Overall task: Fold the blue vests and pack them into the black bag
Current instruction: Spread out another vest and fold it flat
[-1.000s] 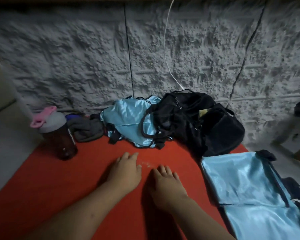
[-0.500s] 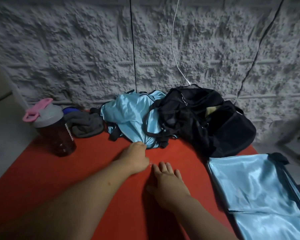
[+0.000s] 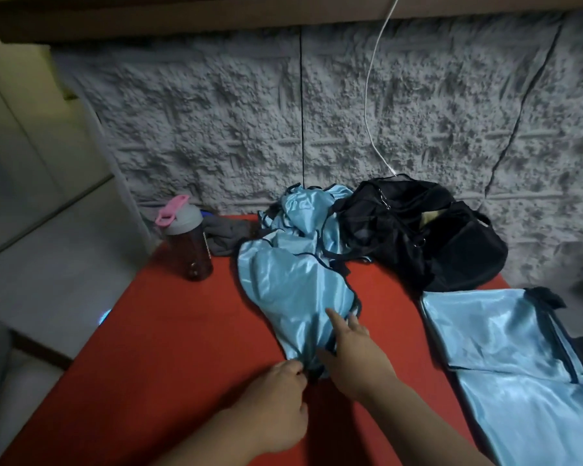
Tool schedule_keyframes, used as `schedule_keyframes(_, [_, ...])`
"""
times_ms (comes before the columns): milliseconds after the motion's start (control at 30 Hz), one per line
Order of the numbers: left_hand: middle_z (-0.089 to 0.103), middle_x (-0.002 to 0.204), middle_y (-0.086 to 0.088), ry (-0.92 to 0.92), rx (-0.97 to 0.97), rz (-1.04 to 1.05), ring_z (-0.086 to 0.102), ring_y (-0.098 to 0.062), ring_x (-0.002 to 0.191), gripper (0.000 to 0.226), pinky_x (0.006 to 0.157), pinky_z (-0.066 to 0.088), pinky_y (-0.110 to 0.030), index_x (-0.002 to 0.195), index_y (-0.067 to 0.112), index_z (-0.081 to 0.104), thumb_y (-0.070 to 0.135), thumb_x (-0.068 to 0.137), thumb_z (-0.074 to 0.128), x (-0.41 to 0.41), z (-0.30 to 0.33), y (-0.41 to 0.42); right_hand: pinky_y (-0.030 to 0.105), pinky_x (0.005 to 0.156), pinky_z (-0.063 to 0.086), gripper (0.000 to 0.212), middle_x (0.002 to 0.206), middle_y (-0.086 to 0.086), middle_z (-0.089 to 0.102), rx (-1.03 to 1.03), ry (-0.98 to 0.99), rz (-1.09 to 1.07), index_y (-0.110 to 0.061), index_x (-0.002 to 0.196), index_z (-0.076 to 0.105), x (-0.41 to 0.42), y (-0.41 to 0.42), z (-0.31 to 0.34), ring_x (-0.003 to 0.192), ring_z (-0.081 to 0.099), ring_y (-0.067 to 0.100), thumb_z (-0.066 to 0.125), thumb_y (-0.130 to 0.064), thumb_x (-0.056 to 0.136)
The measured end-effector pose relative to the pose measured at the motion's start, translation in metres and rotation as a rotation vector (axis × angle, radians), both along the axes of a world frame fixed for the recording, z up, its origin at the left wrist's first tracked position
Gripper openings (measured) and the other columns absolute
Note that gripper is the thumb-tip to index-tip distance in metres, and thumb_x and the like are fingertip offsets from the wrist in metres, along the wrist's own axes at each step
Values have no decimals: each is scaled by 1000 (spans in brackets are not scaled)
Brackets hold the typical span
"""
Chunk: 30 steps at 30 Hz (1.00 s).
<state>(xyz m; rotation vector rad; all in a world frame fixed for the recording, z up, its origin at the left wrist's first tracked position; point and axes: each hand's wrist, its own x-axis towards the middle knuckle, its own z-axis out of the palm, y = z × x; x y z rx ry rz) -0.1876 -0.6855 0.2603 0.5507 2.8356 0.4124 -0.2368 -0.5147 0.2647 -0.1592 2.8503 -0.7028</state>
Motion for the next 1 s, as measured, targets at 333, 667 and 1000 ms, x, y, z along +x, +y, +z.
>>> schedule_keyframes(333, [73, 99, 8, -153, 100, 278, 70, -9, 93, 27, 90, 56, -29, 89, 30, 71, 32, 73, 50, 76, 13, -31, 47, 106, 37, 67, 149, 1, 42, 405, 20, 303, -29, 149, 38, 91, -27, -2, 140, 37, 26, 55, -56, 90])
schedule_keyframes(667, [64, 92, 13, 42, 349, 420, 64, -8, 91, 4, 86, 52, -30, 81, 33, 59, 32, 85, 59, 45, 15, -46, 40, 95, 45, 69, 129, 0, 59, -10, 131, -271, -32, 143, 43, 80, -14, 17, 121, 56, 28, 53, -57, 81])
schedule_keyframes(1000, [73, 84, -2, -176, 799, 767, 70, -22, 84, 59, 71, 52, -34, 90, 8, 69, 66, 81, 62, -8, 38, -41, 27, 68, 46, 5, 90, 2, 70, -186, 160, 178, -23, 83, 59, 74, -84, 26, 84, 65, 19, 56, -25, 87])
